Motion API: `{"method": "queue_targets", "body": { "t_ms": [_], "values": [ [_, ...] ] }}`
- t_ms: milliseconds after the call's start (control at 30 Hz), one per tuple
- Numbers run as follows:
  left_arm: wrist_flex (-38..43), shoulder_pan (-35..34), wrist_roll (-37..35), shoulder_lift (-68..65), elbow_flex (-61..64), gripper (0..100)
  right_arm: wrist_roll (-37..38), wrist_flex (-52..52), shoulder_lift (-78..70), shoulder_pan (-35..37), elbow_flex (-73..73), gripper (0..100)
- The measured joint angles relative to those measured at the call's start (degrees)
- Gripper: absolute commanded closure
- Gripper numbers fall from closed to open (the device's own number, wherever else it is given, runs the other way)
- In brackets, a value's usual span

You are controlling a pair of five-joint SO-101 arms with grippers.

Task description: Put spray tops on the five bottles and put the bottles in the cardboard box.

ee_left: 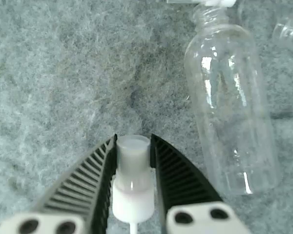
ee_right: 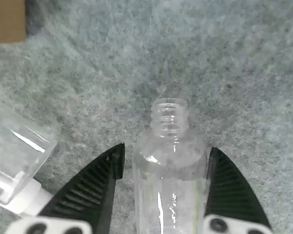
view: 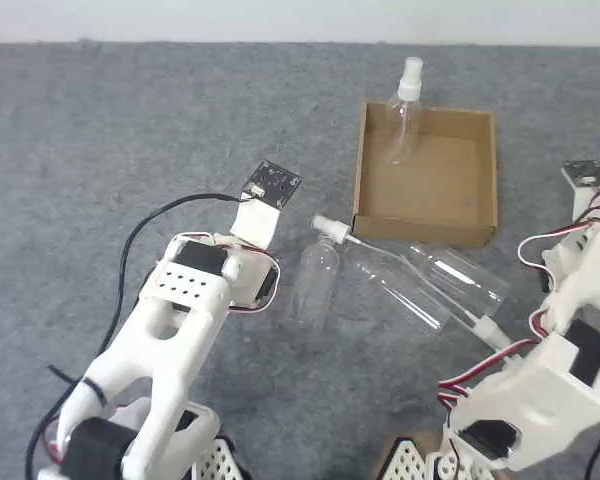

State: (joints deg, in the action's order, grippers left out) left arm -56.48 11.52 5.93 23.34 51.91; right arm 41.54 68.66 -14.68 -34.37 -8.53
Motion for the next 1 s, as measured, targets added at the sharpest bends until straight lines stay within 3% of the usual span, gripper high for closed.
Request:
{"method": "queue_targets", "body": {
  "t_ms": [200, 633, 700, 833, 1000],
  "values": [
    [0.0, 0.0, 0.0, 0.0, 0.0, 99, 6.33, 2.99, 0.0, 0.0, 0.0, 78.5],
    [0.0, 0.0, -0.09, 0.0, 0.0, 99, 9.14, 3.52, -4.31, 0.0, 0.09, 79.0],
    [0.0, 0.0, -0.09, 0.0, 0.0, 99, 9.14, 3.52, -4.31, 0.0, 0.09, 82.4],
    [0.0, 0.0, -0.09, 0.0, 0.0, 99, 9.14, 3.78, -4.31, 0.0, 0.26, 99.8],
    [0.0, 0.0, -0.09, 0.0, 0.0, 99, 8.79, 9.32, -4.13, 0.0, 6.15, 99.5]
  ]
}}
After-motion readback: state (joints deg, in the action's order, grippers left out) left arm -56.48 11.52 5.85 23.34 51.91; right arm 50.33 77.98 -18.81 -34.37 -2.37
